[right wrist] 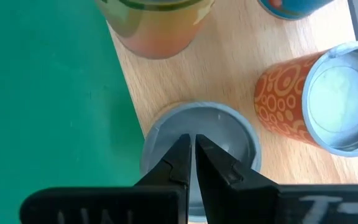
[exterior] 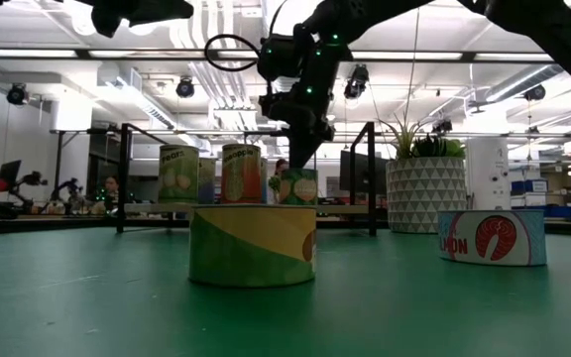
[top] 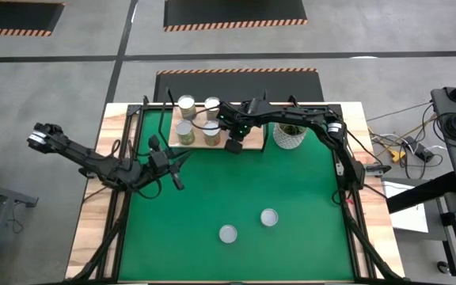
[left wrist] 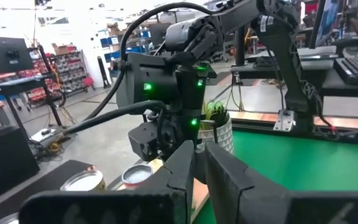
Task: Pick and place cans onto a shelf
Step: Put the canned peach on the shelf
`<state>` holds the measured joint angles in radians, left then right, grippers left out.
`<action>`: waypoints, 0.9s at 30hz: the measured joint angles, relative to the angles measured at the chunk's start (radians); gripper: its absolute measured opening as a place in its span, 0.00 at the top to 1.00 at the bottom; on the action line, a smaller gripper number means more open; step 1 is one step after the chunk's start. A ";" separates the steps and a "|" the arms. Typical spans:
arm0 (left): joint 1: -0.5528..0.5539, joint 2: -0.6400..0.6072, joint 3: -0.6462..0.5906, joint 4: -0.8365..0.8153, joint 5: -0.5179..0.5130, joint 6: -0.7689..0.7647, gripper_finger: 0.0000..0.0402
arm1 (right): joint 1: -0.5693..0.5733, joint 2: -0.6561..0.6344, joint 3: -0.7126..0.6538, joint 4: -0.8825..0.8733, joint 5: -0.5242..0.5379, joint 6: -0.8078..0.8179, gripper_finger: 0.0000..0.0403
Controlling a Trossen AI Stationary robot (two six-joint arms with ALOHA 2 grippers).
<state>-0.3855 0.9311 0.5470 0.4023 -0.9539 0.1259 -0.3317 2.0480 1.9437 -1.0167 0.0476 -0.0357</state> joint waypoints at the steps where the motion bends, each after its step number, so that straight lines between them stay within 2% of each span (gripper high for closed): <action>1: 0.000 0.000 0.002 0.000 0.000 -0.006 0.95 | 0.000 0.000 -0.001 0.004 0.000 0.000 0.97; 27: -0.013 -0.001 0.013 0.002 0.003 -0.021 0.95 | 0.011 0.000 -0.004 0.052 -0.006 0.018 0.97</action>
<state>-0.3985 0.9298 0.5602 0.4042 -0.9512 0.1045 -0.3206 2.0480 1.9392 -0.9645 0.0418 -0.0178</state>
